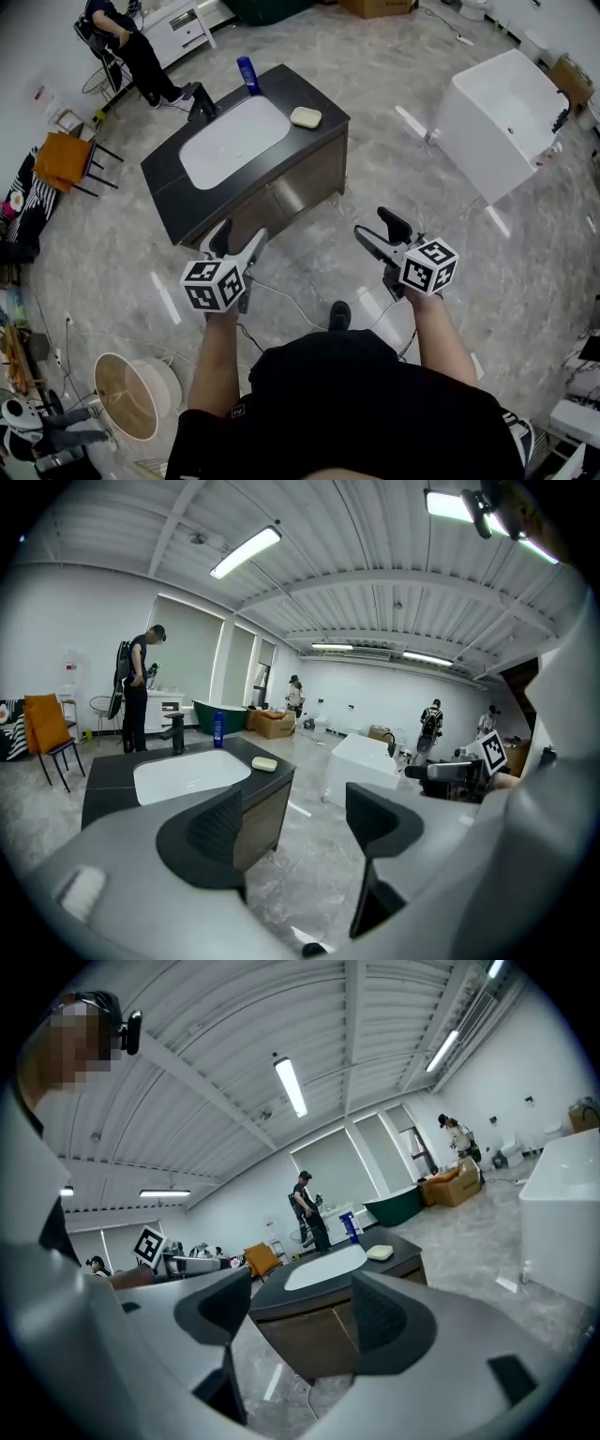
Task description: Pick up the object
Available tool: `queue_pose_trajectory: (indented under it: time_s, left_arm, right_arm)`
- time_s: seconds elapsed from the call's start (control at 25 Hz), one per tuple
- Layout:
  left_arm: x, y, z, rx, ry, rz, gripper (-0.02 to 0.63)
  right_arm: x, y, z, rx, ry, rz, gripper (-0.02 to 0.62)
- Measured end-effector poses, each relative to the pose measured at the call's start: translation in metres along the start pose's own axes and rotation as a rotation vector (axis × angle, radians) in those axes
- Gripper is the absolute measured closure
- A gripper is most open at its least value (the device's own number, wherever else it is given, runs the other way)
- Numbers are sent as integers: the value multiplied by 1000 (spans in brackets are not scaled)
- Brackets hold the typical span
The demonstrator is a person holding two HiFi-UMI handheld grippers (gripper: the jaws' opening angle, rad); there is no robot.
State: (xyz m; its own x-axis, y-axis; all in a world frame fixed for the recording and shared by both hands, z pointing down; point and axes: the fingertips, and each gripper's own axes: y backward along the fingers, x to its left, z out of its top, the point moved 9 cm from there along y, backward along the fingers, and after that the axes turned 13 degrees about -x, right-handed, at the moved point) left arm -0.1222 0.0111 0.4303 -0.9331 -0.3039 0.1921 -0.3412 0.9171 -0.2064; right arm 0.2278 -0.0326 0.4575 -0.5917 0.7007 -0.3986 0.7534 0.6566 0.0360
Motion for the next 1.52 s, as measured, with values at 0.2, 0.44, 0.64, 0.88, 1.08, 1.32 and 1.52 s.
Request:
queue_pose_trajectory:
  time_s: [0.2,0.44,0.64,0.88,1.08,1.32,1.52]
  left_arm:
    - [-8,-24,2,-6,18,5,256]
    - [-4,-48,0,-1,33,-9,256]
    - [12,-75,5,-2,42,-16,258]
    - [38,-127,18,-8,31,-61,258]
    - [73,-180,30,-6,42,-94,258]
    - [123,-240,45,28,24,-159,258]
    - [167,-273,47,40,53,-172,258]
  right_arm:
    - [-26,-2,14,19,10,8,259]
    - [-45,-16,20,46,20,11,259]
    - [-54,-36,26,59,27,17,259]
    - [-80,-65,34,62,42,-21,260]
    - [-111,-115,41,69,52,-56,261]
    - [-136,-203,45,143,75,-51,260]
    - [-145,-279,42,244,126,-14,259]
